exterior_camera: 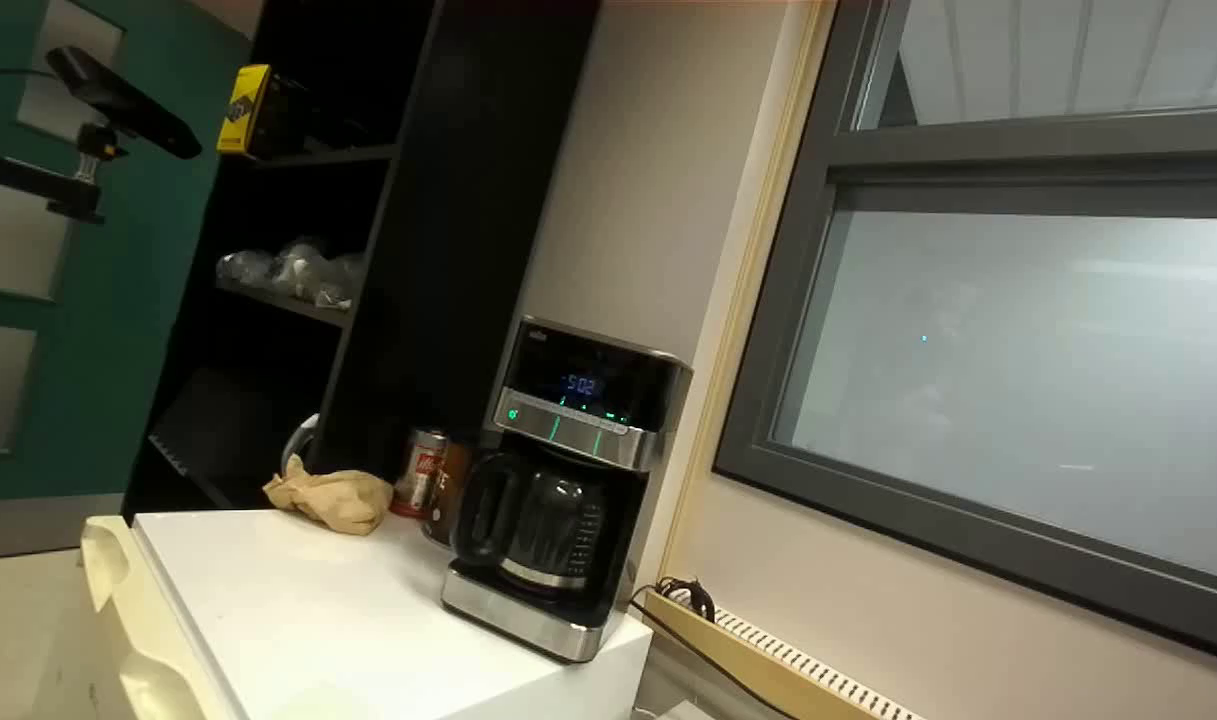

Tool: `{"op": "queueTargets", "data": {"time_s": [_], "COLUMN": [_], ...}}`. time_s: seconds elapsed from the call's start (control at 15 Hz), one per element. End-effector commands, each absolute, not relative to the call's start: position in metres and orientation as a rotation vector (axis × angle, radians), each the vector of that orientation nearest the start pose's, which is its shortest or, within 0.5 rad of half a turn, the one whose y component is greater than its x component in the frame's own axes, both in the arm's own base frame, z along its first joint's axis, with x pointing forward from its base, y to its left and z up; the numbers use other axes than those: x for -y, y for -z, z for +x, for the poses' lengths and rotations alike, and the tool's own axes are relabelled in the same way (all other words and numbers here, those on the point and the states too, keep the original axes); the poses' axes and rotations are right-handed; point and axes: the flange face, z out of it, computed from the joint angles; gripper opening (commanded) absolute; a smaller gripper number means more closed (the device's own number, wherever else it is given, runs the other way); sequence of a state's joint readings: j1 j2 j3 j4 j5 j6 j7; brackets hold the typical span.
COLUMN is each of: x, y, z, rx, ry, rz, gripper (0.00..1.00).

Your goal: Press the button on the coffee machine

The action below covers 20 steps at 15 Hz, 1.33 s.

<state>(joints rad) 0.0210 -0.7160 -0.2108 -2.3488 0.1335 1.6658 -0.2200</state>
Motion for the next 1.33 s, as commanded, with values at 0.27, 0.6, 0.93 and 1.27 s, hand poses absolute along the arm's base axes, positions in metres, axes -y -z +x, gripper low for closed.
{"op": "queueTargets", "data": {"time_s": [0.27, 0.6, 0.93, 1.27], "x": [0.067, 0.067, 0.045, 0.013], "y": [-0.577, -0.577, -0.567, -0.538], "z": [0.331, 0.331, 0.371, 0.448], "rx": [0.098, 0.098, 0.131, 0.238], "ry": [0.101, 0.1, 0.122, 0.138], "rz": [-2.876, -2.876, -2.945, -3.058], "gripper": [1.0, 1.0, 1.0, 1.0]}}
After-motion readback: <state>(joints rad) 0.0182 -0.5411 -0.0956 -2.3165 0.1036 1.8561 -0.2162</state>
